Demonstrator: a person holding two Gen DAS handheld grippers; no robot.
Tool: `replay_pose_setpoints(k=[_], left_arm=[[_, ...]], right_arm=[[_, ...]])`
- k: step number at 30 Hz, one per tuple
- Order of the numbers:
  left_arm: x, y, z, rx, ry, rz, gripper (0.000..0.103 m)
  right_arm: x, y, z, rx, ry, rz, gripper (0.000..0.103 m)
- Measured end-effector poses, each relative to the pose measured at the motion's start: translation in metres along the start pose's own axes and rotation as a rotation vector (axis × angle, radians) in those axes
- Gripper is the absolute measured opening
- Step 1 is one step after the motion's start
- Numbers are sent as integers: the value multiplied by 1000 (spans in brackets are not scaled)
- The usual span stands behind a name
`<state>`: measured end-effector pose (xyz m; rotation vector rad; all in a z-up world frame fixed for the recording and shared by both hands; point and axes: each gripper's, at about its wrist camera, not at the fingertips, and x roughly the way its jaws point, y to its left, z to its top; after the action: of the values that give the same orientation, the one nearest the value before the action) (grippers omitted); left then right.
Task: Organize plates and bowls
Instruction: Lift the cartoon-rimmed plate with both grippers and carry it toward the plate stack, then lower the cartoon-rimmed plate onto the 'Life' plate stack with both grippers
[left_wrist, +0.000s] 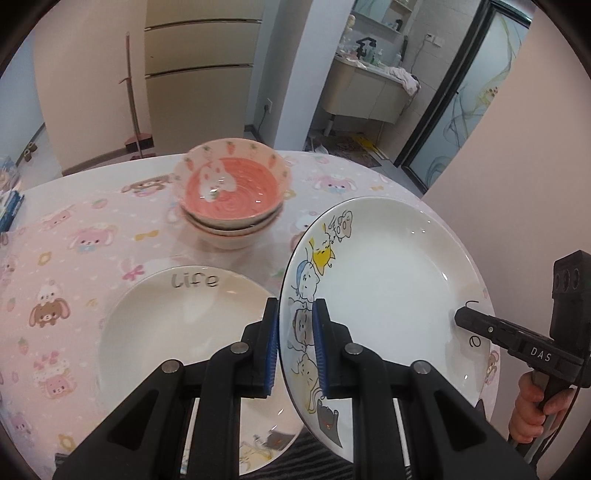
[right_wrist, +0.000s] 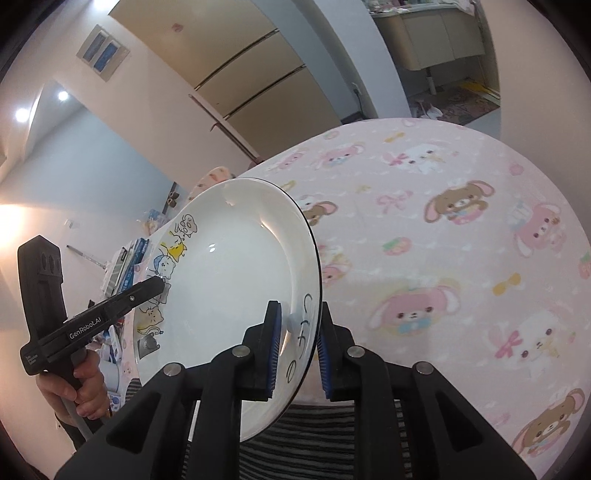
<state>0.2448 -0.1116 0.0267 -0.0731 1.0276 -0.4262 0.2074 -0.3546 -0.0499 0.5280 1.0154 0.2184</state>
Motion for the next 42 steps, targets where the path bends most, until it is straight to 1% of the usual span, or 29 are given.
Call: replay_pose_setpoints(k=[2, 6, 9, 11, 16, 20, 27, 30, 38, 42], left_arm=[[-10, 13, -3, -20, -11, 4, 15], [-28, 37, -11, -47, -44, 45, 15], [-39, 58, -17, -85, -58, 42, 15], [-44, 71, -22, -106, -66, 45, 15], [-48, 101, -35, -143, -57, 66, 15], [-52, 122, -46, -171, -56, 83, 15], [-53, 152, -62, -211, -49, 100, 15], [-52, 160, -66, -211, -51, 107, 15], [-35, 171, -72, -219, -27, 110, 15], [-30, 174, -73, -216, -34, 109, 15]], right_arm=[[3, 13, -1, -15, 5, 11, 21], [13, 46, -5, -64, 18, 20, 21], [24, 65, -8, -94, 29, 13, 21], [32, 75, -10, -97, 52, 20, 21], [56, 99, -17, -121, 103, 26, 21], [74, 115, -23, -135, 125, 29, 21], [107, 130, -32, -150, 178, 23, 21], [121, 133, -36, -145, 201, 24, 21], [144, 129, -40, -127, 219, -2, 23], [149, 127, -41, -127, 216, -5, 23]])
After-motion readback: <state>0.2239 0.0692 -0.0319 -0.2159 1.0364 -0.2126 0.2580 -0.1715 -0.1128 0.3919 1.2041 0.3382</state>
